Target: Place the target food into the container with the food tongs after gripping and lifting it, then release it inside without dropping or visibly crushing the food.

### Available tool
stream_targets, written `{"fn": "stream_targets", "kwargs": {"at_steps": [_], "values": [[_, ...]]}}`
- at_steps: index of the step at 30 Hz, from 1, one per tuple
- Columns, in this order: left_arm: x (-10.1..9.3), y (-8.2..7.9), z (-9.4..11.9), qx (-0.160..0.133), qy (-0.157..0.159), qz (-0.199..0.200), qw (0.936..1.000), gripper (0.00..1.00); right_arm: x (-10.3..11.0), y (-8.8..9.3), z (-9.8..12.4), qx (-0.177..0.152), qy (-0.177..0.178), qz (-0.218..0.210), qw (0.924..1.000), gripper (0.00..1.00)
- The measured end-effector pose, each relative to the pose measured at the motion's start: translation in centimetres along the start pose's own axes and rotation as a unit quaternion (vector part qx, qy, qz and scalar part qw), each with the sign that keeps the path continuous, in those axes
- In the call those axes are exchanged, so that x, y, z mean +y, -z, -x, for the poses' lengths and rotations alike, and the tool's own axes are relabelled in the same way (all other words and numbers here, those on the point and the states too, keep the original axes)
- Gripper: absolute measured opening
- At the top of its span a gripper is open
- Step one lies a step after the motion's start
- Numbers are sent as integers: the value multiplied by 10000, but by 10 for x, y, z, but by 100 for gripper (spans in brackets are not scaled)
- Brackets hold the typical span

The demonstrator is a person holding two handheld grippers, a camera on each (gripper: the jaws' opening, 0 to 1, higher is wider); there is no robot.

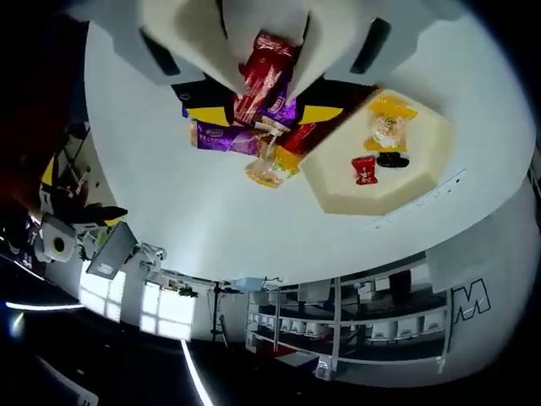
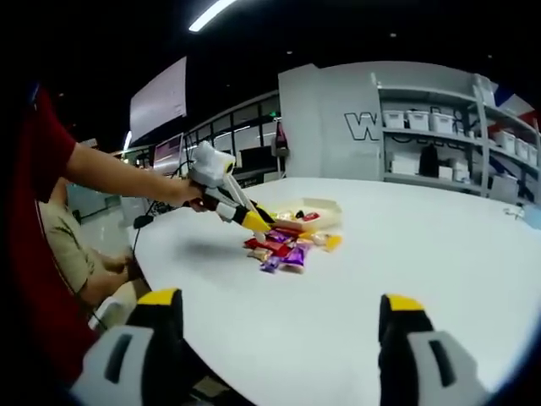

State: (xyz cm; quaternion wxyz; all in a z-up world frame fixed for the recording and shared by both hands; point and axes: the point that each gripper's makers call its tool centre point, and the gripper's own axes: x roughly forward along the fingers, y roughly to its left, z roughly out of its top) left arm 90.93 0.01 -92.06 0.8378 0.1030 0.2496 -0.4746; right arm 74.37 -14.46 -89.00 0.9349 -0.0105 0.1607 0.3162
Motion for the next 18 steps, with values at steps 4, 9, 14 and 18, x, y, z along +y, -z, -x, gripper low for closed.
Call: {"fn": "stream_targets", "kwargs": {"at_steps": [4,9,14,18], "values": [[-1,0,-3,-33,93,35,9999,27,0,0,0,-2,28,2,10000,96],[-11,3,-8,6,257,-98,9996,28,-1,1,1,-3,45,-25,10000,96],[-11,3,-11,4,294,-99,9995,28,-2,1,2,4,58,-16,10000,96],[-12,4,-11,-17,292,-169,9994,28,-1,3,2,34,55,-10,10000,96]]}}
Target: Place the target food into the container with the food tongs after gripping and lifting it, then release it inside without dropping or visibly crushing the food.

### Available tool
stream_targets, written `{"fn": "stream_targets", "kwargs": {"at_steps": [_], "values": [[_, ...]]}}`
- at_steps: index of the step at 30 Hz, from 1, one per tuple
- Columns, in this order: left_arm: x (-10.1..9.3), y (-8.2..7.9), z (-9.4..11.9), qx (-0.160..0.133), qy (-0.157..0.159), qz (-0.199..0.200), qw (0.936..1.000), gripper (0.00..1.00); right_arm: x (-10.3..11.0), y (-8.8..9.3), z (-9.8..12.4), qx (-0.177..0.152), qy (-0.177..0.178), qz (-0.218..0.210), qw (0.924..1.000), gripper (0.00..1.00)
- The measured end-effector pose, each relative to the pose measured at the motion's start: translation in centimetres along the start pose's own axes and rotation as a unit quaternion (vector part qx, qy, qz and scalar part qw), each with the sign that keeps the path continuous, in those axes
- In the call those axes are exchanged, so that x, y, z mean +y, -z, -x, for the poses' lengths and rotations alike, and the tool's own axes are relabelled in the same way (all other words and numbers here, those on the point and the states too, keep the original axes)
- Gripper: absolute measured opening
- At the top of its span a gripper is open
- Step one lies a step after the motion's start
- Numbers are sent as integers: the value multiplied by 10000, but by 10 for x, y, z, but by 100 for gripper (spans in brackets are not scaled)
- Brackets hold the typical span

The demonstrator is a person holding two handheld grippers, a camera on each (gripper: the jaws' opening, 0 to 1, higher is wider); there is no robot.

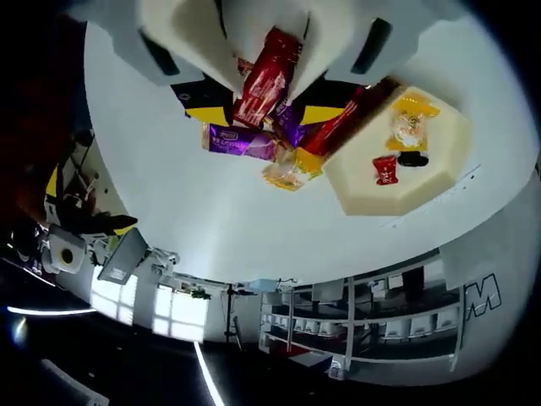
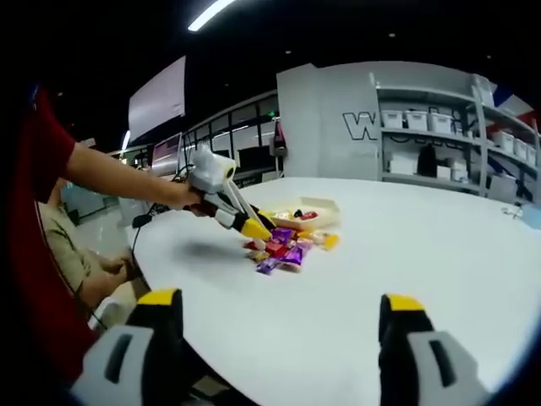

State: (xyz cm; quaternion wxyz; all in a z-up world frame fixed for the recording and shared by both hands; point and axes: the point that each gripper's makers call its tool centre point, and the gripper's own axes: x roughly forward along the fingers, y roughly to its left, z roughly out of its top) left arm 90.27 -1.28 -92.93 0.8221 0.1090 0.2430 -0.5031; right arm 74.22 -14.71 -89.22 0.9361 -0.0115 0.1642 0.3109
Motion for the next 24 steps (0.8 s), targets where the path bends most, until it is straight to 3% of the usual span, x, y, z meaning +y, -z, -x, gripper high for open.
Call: {"fn": "stream_targets", "kwargs": {"at_steps": [6,7,8,9,11,21,22,23,24], "values": [[-10,5,1,-48,113,-200,9997,26,1,1,0,15,-14,7,10000,95],[-15,8,0,8,154,-260,9995,25,1,0,0,14,-15,12,10000,95],[-18,18,0,261,221,-155,9993,24,1,0,0,11,-17,18,10000,95],[-15,7,-1,-59,173,-75,9998,24,1,0,0,11,-16,30,10000,95],[-12,12,3,55,138,15,9999,24,2,-1,0,-11,-13,59,10000,94],[-12,11,3,49,36,125,9999,24,3,-1,4,-14,2,66,10000,94],[-12,11,3,58,-16,177,9998,23,4,-1,4,-13,-2,70,10000,94],[-14,11,4,111,-88,734,9972,23,4,-2,4,-15,-7,72,10000,94],[-17,5,4,-17,-42,969,9953,23,4,-2,5,-21,-9,69,10000,94]]}}
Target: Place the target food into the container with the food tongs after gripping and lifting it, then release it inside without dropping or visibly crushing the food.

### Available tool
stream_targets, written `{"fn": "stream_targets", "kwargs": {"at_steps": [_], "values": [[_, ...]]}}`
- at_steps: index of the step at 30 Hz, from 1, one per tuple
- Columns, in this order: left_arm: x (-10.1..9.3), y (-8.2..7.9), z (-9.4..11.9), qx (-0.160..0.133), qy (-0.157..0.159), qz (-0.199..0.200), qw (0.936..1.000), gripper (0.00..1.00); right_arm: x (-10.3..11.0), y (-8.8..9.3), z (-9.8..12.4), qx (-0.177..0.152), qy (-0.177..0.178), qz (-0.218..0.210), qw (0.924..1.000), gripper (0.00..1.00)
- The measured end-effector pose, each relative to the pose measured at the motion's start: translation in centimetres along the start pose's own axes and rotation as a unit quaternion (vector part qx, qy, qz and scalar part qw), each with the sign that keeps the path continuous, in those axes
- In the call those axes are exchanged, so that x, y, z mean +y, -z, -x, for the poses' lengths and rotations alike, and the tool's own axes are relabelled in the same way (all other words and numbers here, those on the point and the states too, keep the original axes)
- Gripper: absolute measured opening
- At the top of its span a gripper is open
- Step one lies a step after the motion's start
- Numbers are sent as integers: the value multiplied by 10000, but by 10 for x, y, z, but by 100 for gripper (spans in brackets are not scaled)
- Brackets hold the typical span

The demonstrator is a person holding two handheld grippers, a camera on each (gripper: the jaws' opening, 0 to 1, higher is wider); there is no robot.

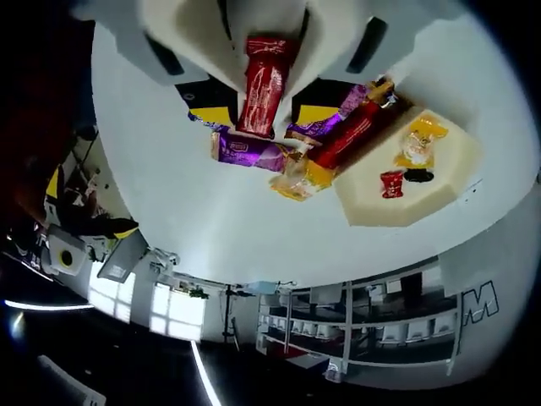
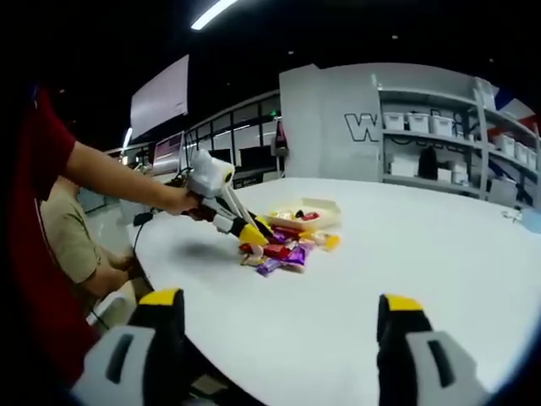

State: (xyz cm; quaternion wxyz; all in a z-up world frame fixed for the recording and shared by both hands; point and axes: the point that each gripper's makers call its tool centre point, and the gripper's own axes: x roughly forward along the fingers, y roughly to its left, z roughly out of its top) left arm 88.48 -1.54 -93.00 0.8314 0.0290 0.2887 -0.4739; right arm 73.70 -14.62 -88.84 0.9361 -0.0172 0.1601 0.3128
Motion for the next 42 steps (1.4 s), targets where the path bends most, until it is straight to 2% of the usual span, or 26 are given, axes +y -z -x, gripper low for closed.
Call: {"fn": "stream_targets", "kwargs": {"at_steps": [1,3,6,10,21,30,42], "values": [[-5,-11,1,-235,88,-127,9996,23,0,-1,1,-20,-2,3,10000,94],[-4,-18,4,-296,-61,-615,9976,23,0,-2,1,-43,2,-4,10000,94],[3,-24,9,-283,-44,-256,9993,23,0,-1,1,-25,0,13,10000,94],[11,-34,19,-398,-159,-349,9985,23,2,-2,2,-56,-17,-2,10000,94],[28,-45,33,-542,-486,-333,9968,23,-1,-1,2,-30,-6,24,10000,94],[49,-56,31,-609,-668,-291,9955,23,-6,2,2,27,51,-10,10000,94],[69,-64,18,-563,-797,-297,9948,23,-16,9,2,106,132,-87,9998,94]]}}
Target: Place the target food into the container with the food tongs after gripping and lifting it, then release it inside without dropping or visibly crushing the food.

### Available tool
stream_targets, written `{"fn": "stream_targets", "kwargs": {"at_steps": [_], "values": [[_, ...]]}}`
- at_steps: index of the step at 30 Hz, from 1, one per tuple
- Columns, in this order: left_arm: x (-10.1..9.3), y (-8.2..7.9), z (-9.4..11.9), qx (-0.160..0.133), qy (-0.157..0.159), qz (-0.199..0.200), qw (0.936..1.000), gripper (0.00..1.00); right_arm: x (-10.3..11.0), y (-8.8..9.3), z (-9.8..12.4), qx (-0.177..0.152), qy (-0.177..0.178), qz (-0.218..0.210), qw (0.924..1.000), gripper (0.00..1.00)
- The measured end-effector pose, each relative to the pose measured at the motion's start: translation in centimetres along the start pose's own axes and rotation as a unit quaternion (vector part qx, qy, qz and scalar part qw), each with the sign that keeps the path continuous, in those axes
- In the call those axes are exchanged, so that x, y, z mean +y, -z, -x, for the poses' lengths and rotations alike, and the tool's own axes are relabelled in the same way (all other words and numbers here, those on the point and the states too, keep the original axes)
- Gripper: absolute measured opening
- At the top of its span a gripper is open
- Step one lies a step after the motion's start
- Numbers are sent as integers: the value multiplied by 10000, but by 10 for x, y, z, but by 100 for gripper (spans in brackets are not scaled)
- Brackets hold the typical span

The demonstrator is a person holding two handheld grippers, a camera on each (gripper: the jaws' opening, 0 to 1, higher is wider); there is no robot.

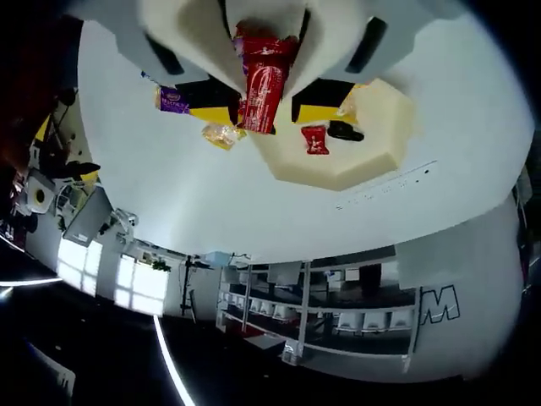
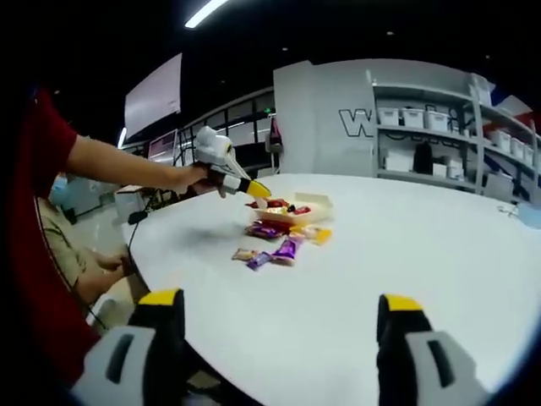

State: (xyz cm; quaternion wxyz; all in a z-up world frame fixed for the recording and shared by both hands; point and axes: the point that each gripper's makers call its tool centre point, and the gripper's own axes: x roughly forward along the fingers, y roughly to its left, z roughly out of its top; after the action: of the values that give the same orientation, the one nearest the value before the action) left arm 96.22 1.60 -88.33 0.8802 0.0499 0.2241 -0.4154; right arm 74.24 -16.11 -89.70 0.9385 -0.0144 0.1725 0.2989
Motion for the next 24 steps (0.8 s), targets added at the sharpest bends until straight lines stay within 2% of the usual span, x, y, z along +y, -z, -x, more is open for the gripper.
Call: {"fn": "stream_targets", "kwargs": {"at_steps": [4,6,9,19,24], "values": [[8,0,-8,-5,-83,-151,9999,26,-6,1,1,9,58,-49,10000,94],[18,-8,-9,-160,-364,-764,9963,26,-8,2,0,22,76,-59,10000,94],[15,-8,-11,-136,-248,-544,9981,27,-10,3,0,33,91,-75,9999,94],[20,-5,-4,-84,-279,-468,9985,27,-7,4,-5,53,24,-75,10000,93],[10,0,-2,-57,-112,-465,9988,27,-3,2,-5,17,-19,-99,9999,93]]}}
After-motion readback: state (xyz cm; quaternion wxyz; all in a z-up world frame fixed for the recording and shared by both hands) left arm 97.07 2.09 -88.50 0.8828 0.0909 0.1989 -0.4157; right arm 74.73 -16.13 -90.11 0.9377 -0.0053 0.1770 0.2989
